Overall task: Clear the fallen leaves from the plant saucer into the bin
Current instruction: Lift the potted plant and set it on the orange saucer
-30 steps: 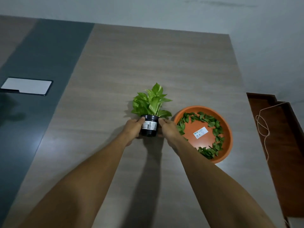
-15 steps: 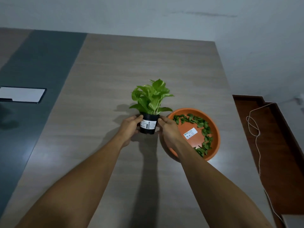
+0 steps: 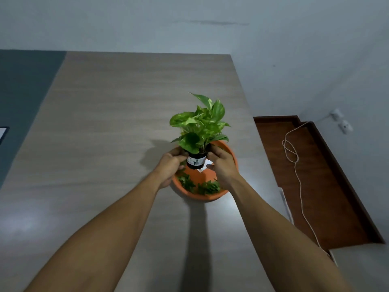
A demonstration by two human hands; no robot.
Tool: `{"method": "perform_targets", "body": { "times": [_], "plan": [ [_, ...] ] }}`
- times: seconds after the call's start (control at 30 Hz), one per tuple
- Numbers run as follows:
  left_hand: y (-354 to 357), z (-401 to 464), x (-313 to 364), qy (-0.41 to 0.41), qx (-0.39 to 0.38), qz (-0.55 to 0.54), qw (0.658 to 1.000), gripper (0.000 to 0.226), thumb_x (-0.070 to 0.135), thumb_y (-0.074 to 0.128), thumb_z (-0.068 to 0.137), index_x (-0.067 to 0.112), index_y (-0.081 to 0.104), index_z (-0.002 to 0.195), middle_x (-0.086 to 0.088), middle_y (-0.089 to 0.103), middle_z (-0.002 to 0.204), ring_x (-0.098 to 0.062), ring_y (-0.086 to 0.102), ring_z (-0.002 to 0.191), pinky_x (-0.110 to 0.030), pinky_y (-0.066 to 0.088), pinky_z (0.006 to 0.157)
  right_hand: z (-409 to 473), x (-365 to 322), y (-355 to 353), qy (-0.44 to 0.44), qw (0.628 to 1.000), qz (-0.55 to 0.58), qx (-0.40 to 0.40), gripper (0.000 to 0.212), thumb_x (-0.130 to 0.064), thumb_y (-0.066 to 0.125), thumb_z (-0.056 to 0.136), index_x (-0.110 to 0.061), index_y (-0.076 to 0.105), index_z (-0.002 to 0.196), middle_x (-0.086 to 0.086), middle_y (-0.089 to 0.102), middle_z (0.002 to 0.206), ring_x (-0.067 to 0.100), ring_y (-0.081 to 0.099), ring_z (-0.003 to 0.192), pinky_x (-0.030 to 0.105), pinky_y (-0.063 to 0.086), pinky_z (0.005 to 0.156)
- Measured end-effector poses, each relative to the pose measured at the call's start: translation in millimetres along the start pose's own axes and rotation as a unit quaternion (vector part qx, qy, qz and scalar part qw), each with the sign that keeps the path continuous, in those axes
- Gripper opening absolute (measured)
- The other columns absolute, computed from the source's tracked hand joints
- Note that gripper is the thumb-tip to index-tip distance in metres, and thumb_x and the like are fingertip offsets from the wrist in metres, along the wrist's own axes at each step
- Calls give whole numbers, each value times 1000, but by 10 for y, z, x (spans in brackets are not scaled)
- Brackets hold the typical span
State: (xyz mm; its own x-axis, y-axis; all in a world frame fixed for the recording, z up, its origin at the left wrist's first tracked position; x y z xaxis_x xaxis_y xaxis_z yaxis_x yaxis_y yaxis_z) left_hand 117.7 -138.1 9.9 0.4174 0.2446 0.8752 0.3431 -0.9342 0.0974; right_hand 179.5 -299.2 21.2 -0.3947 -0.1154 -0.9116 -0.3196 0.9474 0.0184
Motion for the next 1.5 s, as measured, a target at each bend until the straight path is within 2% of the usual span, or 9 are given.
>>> {"method": "perform_targets", "body": {
  "times": [0.27,0.53,0.77,0.87,0.97,1.1,1.27,1.4,1.5],
  "plan": [
    [467,98,-407,-38,32,-74,996,31,-9,57,92,15,68,109,6,75,86,-4,73,72,-19,54,56,99,313,-442,23,1000,11,2,33,-7,48,103,-13,61,133,2,70,122,11,65,101,29,55,80],
    [491,206,-670,-31,78,-109,991,34,-5,69,86,2,68,119,-3,77,94,-15,74,84,-29,58,73,255,591,-531,23,1000,11,5,28,2,53,97,-17,70,107,-2,74,94,17,64,84,33,54,73],
    [491,214,-668,-26,86,-137,986,35,-4,72,82,13,71,112,1,80,92,-13,75,85,-26,60,68,308,677,-544,8,1000,-4,-3,25,-2,58,97,-22,70,107,-3,75,101,17,67,91,35,55,80],
    [390,147,-671,-14,120,-44,992,38,-1,65,88,16,69,123,-9,76,109,-23,74,97,-34,62,73,266,714,-622,-7,998,-60,0,25,-8,56,99,-15,68,120,3,73,113,20,69,102,37,59,90],
    [285,-88,-608,34,187,143,971,27,4,56,94,9,70,117,-9,74,104,-26,71,90,-30,56,67,165,768,-760,-15,989,-144,21,26,-12,55,94,-13,70,116,7,73,108,23,67,96,42,58,88],
    [252,-356,-599,68,174,361,914,17,16,56,93,13,72,98,-9,74,88,-27,69,80,-38,56,71,-36,662,-945,-80,945,-316,28,29,-3,52,92,-8,72,111,7,71,102,19,61,89,24,43,76],
    [270,-502,-691,74,121,539,830,32,26,58,89,18,69,118,-9,65,119,-36,60,109,-42,52,89,-121,655,-1017,-152,854,-496,-29,20,-8,51,87,-8,70,95,15,62,102,38,58,96,39,48,75],
    [308,-404,-682,72,107,620,774,44,42,56,91,21,60,129,-4,51,138,-32,48,127,-43,35,101,-20,620,-930,-175,761,-623,-48,28,-24,49,96,-14,62,119,9,56,128,34,46,121,43,35,91],
    [329,-237,-646,74,92,653,748,49,52,51,90,24,60,129,-4,49,144,-27,42,135,-45,32,104,151,601,-836,-177,728,-658,-73,43,-33,42,101,-16,48,139,9,46,144,31,37,135,47,32,97]
  ]
}}
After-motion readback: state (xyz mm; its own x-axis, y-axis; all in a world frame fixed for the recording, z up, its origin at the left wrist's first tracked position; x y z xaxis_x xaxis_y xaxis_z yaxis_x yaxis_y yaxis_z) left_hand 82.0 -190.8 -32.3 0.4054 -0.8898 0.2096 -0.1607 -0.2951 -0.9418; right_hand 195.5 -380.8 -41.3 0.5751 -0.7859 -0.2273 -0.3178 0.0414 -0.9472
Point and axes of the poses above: each hand's wrist, its own z-axis towards the middle knuckle, its own y-axis out of the palm, x = y × z, the point moved 4 cm from there along z, towards the middle knuckle
